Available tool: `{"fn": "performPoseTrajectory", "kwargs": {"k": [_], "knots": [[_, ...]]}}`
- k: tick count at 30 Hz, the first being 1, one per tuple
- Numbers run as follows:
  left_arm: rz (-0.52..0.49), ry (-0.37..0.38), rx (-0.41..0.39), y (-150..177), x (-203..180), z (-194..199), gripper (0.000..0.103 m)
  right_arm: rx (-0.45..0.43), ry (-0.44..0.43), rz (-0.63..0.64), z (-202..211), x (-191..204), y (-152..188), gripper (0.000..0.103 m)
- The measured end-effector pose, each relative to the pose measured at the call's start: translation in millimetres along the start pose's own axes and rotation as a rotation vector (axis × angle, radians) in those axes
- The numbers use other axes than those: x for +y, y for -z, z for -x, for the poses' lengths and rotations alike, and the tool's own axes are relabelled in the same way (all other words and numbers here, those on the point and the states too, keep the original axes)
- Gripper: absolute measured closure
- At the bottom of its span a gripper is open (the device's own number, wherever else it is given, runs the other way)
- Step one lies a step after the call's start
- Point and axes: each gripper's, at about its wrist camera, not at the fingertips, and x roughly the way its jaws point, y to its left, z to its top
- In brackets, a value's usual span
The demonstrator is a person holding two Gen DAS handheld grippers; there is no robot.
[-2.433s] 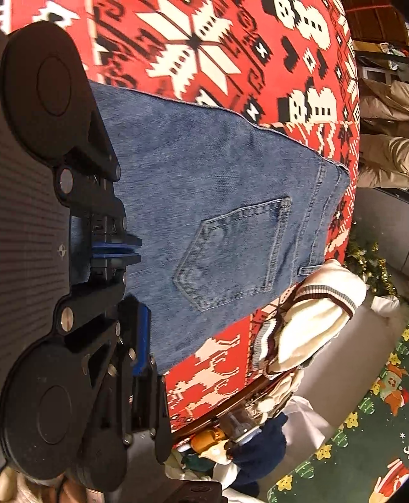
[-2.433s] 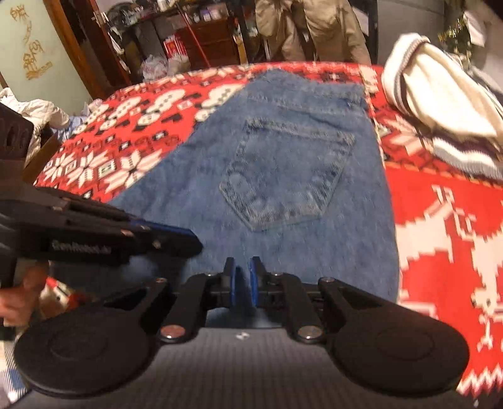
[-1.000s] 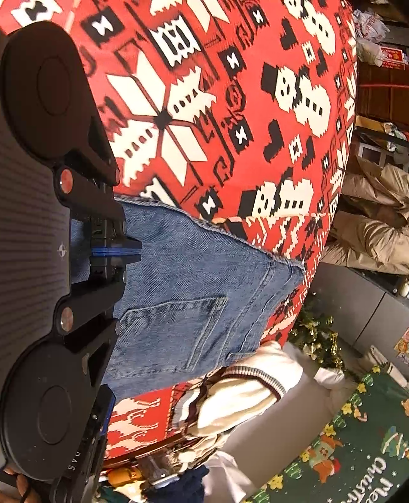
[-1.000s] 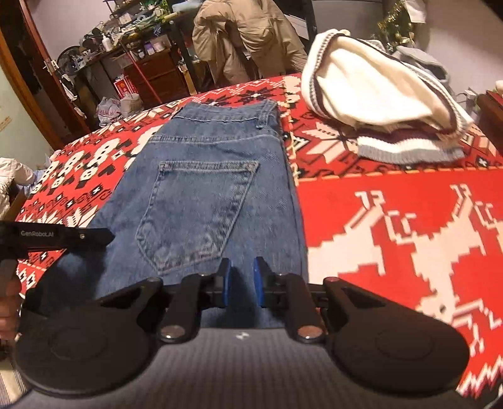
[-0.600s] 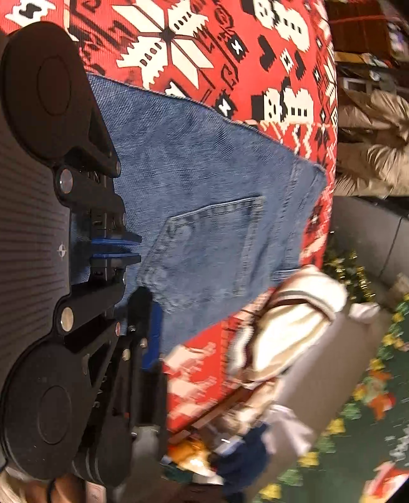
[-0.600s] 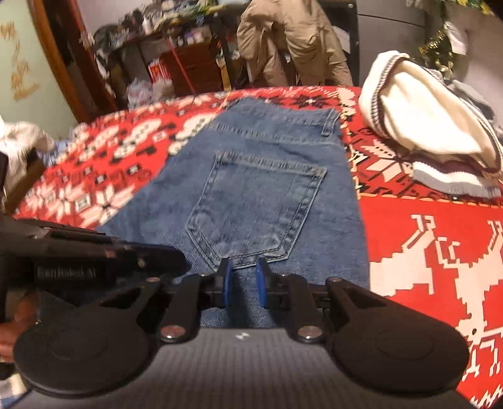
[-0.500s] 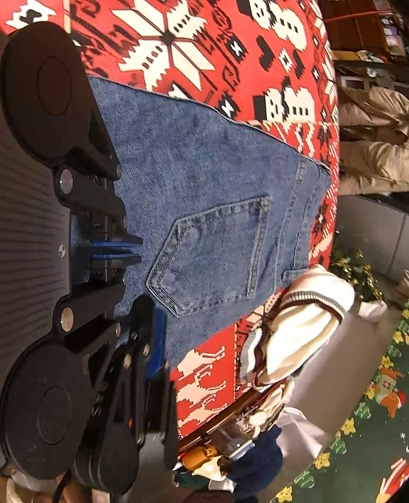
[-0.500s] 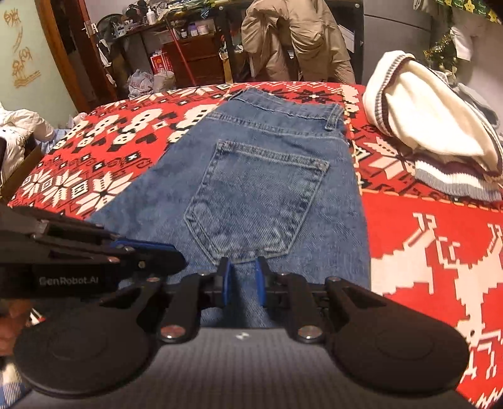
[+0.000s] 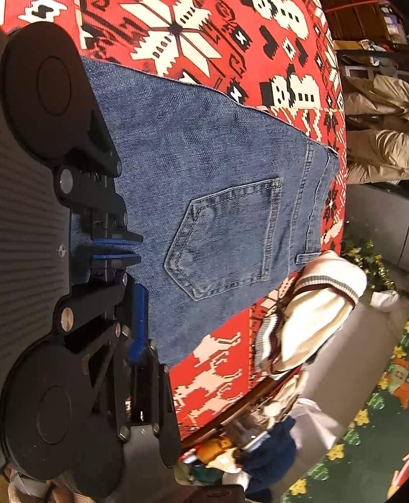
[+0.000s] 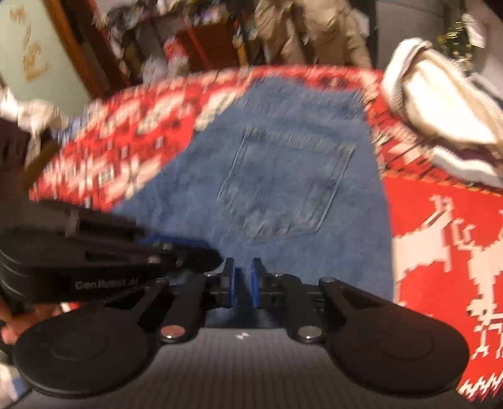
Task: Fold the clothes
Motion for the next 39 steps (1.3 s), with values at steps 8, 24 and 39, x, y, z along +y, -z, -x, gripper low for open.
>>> {"fn": "performPoseTrajectory", "kwargs": {"k": [8,24,39], "knots": [[0.030,-0.006,0.024,4,3,15,0.098,0.037,-0.004,-0.019,23,-11,6,0.091],[0.063,-0.016,0.020,6,12,24,0.095,0.048,0.051,-0.184,41,-69,11,0.086],[0.148,-0.043,0.035,14,30,31,0.096,0.099,0.076,-0.224,37,-80,15,0.088]]}}
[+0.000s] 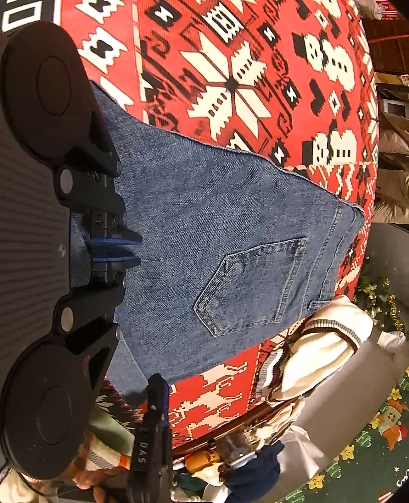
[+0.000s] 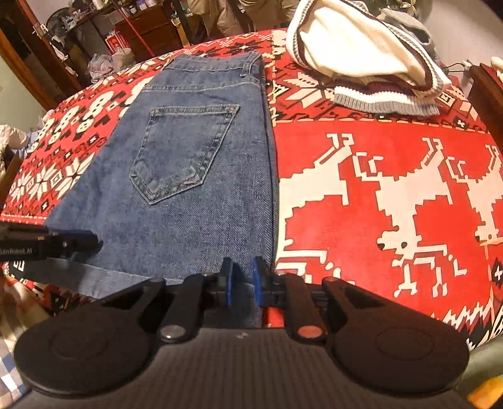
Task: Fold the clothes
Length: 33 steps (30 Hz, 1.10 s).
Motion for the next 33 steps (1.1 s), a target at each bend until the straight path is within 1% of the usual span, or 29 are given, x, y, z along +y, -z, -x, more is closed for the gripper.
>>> {"fn": "performPoseTrajectory", "kwargs": {"k": [3,4,5,7,9,13,15,17,20,23,25,28,30,31,32,33], "knots": [[-0.018,0.027,-0.061,-2,-4,9,0.095,-0.076,-0.020,0.027,14,7,-5,0.086],[-0.016,0.027,-0.068,-4,-3,8,0.094,-0.108,-0.032,0.036,19,11,-7,0.082],[-0.013,0.021,-0.071,-5,-3,6,0.093,-0.135,-0.040,0.043,21,15,-10,0.074],[0.001,-0.010,-0.074,-8,0,0,0.093,-0.170,-0.028,0.056,19,24,-16,0.069],[0.031,-0.048,-0.084,-9,6,-3,0.093,-0.192,-0.018,0.065,10,30,-23,0.069],[0.109,-0.071,-0.142,-16,22,1,0.093,-0.197,-0.004,0.061,-15,36,-33,0.070],[0.143,-0.073,-0.129,-16,29,2,0.093,-0.174,0.016,0.061,-26,34,-33,0.070],[0.165,-0.069,-0.104,-15,34,4,0.098,-0.144,0.032,0.052,-32,29,-28,0.079],[0.189,-0.067,-0.073,-11,40,7,0.098,-0.117,0.022,0.030,-25,23,-23,0.080],[0.167,-0.078,-0.081,-9,36,12,0.098,-0.097,0.026,0.015,-15,20,-16,0.079],[0.133,-0.073,-0.117,-10,28,20,0.097,-0.120,0.018,0.000,-5,18,-12,0.078],[0.092,-0.024,-0.175,-22,18,28,0.097,-0.216,-0.014,-0.019,14,19,-17,0.078],[0.085,-0.007,-0.192,-42,16,26,0.097,-0.265,-0.029,-0.018,19,21,-28,0.080],[0.084,-0.006,-0.196,-55,15,24,0.097,-0.281,-0.035,-0.013,18,22,-37,0.085],[0.082,-0.003,-0.202,-67,15,21,0.097,-0.290,-0.039,-0.006,16,23,-46,0.088],[0.088,0.001,-0.204,-79,16,16,0.097,-0.290,-0.041,-0.006,11,22,-57,0.088]]}}
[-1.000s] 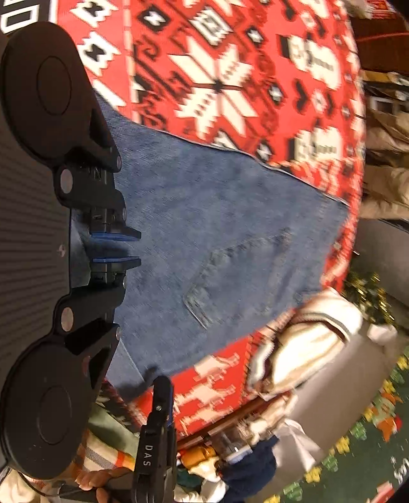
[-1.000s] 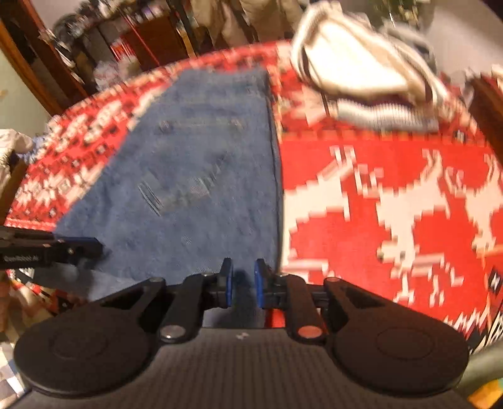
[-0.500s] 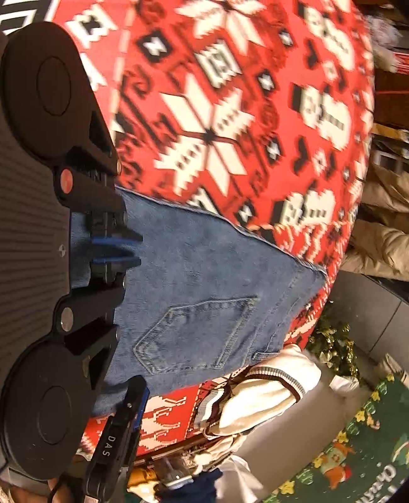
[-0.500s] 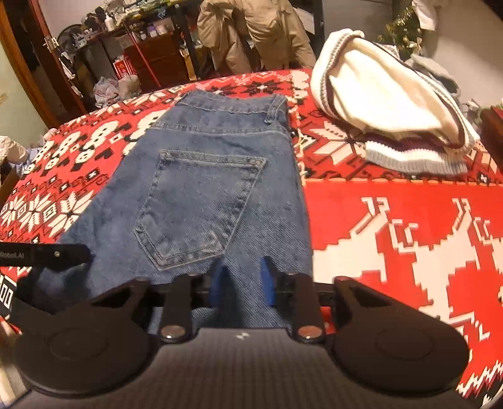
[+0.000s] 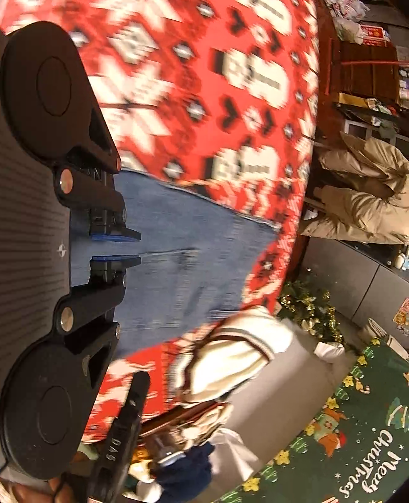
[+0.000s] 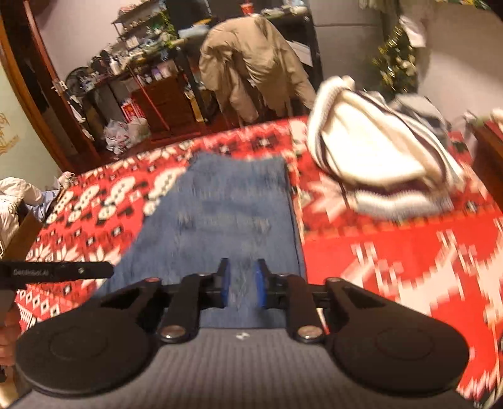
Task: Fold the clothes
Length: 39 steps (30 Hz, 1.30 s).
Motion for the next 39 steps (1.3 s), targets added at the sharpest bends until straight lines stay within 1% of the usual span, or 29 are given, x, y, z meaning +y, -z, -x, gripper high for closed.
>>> {"fn": "performPoseTrajectory", "kwargs": {"k": [1,3,5,7,8,10,11,12,13,14,16,18,19,21,22,23,24,25,26,27,28,30,32,34,36,37,39], "knots": [[0.010,0.004,0.000,-12,0,-8,0.097,0.008,0.003,-0.007,-11,-3,-8,0.088],[0.045,0.037,0.020,-33,3,-30,0.097,0.025,0.009,-0.021,-32,-9,-24,0.088],[0.083,0.082,0.063,-49,7,-55,0.097,0.043,0.011,-0.036,-53,-15,-38,0.088],[0.104,0.102,0.103,-59,11,-77,0.097,0.065,0.004,-0.049,-74,-22,-47,0.088],[0.104,0.102,0.118,-63,12,-87,0.097,0.076,0.000,-0.056,-85,-25,-52,0.088],[0.084,0.058,0.152,-65,15,-104,0.097,0.096,-0.003,-0.052,-103,-29,-58,0.088],[0.089,0.057,0.160,-64,19,-108,0.101,0.107,-0.004,-0.042,-110,-30,-59,0.088],[0.100,0.068,0.162,-61,24,-109,0.100,0.119,0.000,-0.029,-117,-31,-59,0.088],[0.112,0.080,0.165,-59,29,-111,0.100,0.128,0.002,-0.017,-121,-33,-57,0.093],[0.132,0.091,0.172,-59,34,-111,0.100,0.133,-0.001,-0.007,-122,-36,-55,0.101],[0.182,0.110,0.192,-58,45,-108,0.100,0.143,-0.007,0.014,-124,-41,-52,0.102],[0.180,0.101,0.206,-61,46,-100,0.101,0.153,-0.022,-0.002,-122,-49,-52,0.101],[0.151,0.101,0.195,-64,44,-93,0.101,0.153,-0.026,-0.011,-119,-52,-54,0.101],[0.082,0.106,0.161,-72,39,-79,0.097,0.127,-0.049,-0.012,-111,-56,-60,0.092],[0.056,0.100,0.147,-78,38,-76,0.097,0.114,-0.062,-0.013,-109,-58,-65,0.086],[0.033,0.089,0.134,-83,37,-74,0.096,0.106,-0.073,-0.019,-110,-59,-72,0.084],[0.016,0.071,0.123,-90,37,-74,0.093,0.104,-0.080,-0.022,-112,-61,-78,0.084],[0.007,0.055,0.112,-98,38,-77,0.082,0.109,-0.081,-0.023,-116,-62,-85,0.081],[0.008,0.050,0.105,-105,40,-80,0.075,0.113,-0.078,-0.022,-121,-63,-91,0.072],[0.012,0.049,0.101,-111,43,-84,0.068,0.112,-0.071,-0.019,-128,-64,-97,0.067],[0.015,0.054,0.105,-117,44,-90,0.067,0.109,-0.058,-0.015,-135,-65,-103,0.061],[0.018,0.069,0.120,-127,46,-105,0.066,0.116,-0.060,-0.022,-149,-69,-113,0.060],[0.005,0.088,0.141,-132,45,-119,0.064,0.143,-0.094,-0.043,-162,-74,-118,0.061],[-0.011,0.099,0.168,-133,45,-132,0.060,0.172,-0.128,-0.061,-176,-80,-123,0.061],[-0.001,0.103,0.190,-133,47,-144,0.060,0.196,-0.148,-0.062,-188,-82,-124,0.061],[0.011,0.119,0.200,-133,49,-150,0.060,0.202,-0.157,-0.060,-192,-82,-123,0.060],[0.035,0.159,0.204,-133,50,-158,0.068,0.200,-0.178,-0.058,-195,-81,-122,0.068]]}}
